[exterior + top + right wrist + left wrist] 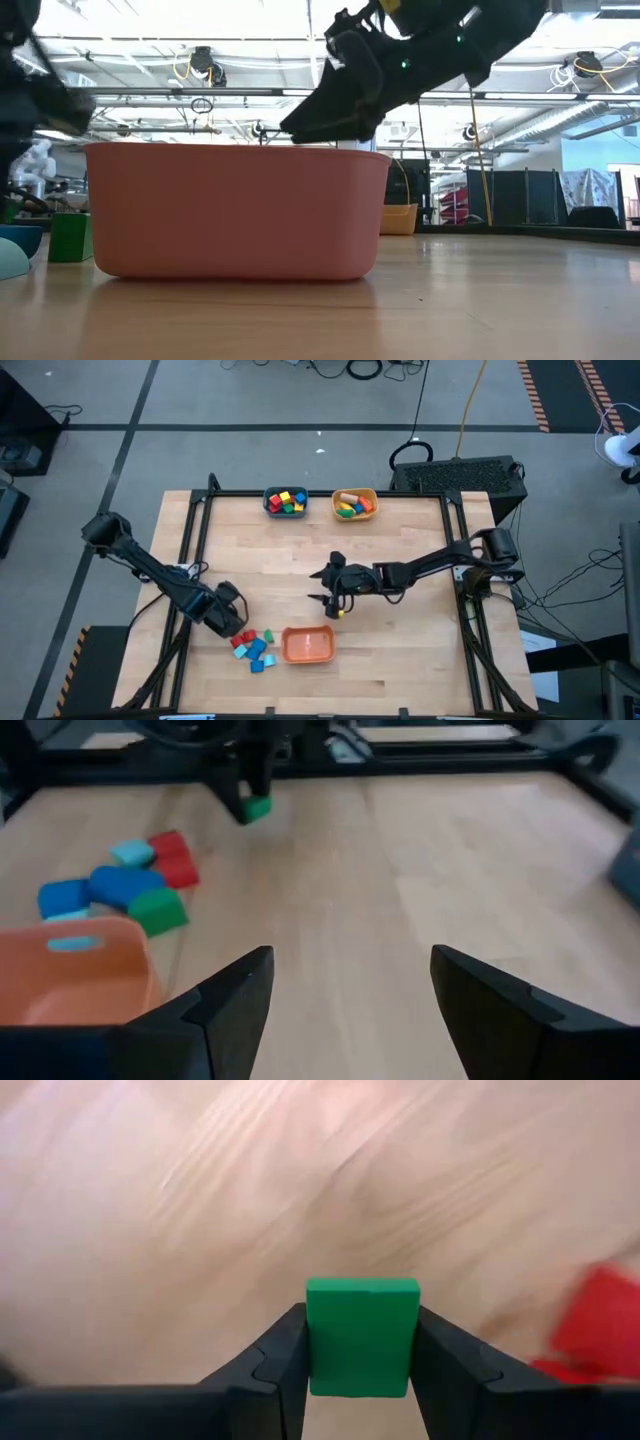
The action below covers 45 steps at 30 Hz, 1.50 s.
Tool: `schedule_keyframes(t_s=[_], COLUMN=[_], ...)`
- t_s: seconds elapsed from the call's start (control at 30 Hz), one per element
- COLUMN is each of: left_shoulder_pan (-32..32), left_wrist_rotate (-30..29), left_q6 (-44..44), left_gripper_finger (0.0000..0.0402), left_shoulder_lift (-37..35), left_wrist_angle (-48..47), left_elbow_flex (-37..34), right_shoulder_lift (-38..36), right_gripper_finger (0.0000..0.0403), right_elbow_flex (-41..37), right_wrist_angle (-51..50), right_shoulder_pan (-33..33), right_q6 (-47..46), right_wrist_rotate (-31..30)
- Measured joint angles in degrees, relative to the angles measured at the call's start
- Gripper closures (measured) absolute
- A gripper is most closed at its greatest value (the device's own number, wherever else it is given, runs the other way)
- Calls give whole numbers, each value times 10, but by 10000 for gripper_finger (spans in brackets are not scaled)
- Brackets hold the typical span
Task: Sort blocks by size
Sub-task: Put the green half circle block into the orange bin
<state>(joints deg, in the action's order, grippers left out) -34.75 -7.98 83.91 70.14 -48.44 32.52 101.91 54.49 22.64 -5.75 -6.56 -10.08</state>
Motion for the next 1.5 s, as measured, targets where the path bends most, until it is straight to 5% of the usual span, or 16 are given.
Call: schedule_keyframes(t_s=[0.37,0.8,1.13,1.5], left_shoulder_pan=[38,103,115,111], left_wrist_rotate=[-102,-83,-30,22], left_q6=[-188,-473,-543,-580], left_gripper_finger=[265,265,264,240], left_shoulder_lift=[-1,44,154,196], left_wrist_angle=[99,413,546,654], left_elbow_flex=[60,62,62,62], right_shoulder_lift=[-81,-88,-88,-88], right_gripper_finger=[147,147,147,147], right_elbow_flex=[1,1,1,0], right_wrist_angle=[-177,-242,-243,-243], right_shoulder_pan=[-26,-30,-50,-59], right_q6=[2,-40,-61,-74], right_wrist_rotate=[-174,-186,-187,-187])
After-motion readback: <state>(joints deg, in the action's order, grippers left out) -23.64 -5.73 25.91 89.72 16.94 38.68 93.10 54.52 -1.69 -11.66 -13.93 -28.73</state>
